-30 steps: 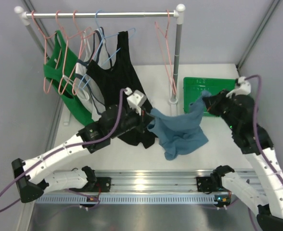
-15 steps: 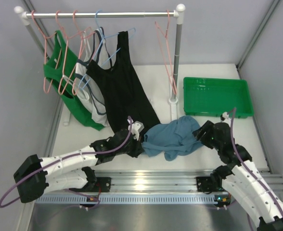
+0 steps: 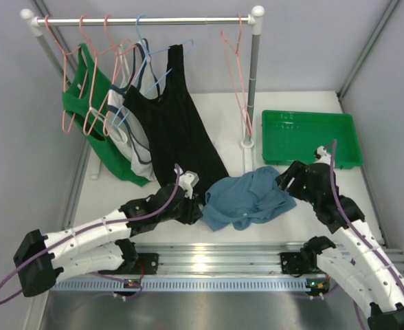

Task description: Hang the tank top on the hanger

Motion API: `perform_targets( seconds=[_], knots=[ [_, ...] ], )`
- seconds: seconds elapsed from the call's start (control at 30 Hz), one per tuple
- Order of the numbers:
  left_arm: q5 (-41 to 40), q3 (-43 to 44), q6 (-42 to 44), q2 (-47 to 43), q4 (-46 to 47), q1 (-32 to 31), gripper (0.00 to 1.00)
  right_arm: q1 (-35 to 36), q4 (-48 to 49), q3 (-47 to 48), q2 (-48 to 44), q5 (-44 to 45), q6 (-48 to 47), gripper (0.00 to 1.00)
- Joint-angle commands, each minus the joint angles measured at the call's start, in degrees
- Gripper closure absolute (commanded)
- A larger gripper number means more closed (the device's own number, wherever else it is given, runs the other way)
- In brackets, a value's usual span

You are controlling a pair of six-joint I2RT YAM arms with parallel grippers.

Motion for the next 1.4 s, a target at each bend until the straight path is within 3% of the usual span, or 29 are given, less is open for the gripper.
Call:
perform_targets(
  seconds=[0.0, 0.23, 0.4, 0.73, 0.93, 1.17, 1.37],
  knots=[
    [-1.0, 5.2, 0.0, -3.1, -4.0, 0.1, 0.62, 0.8, -1.0, 4.6, 1.1, -0.6, -4.1, 0.35],
    [-3.0, 13.0, 1.0, -6.6, -11.5, 0.1, 0.60, 0.8, -2.5, 8.4, 1.1, -0.8, -7.5, 0.32],
    [-4.9, 21.8, 1.6, -5.9, -11.4, 0.0, 0.58, 0.8, -3.0, 9.3, -0.1, -0.7, -8.8, 0.32],
    [-20.9, 56.1, 10.5, 12.2, -8.0, 0.0, 0.53, 0.9, -4.0, 13.4, 2.1, -0.1, -11.7, 0.30],
    [-30.6, 76.4, 18.0, 26.9, -2.4, 0.0, 0.44, 0.9, -4.5, 13.9, 2.2, 0.4, -12.1, 0.30],
    [-38.6, 92.0, 27.6, 42.3, -0.1, 0.0, 0.33, 0.8, -5.7, 13.7, 2.6, 0.3, -12.4, 0.30],
    [-39.4, 94.9, 28.5, 48.0, 0.0, 0.1, 0.32, 0.7, -6.5, 13.4, 1.5, 0.7, -12.2, 0.30]
  ],
)
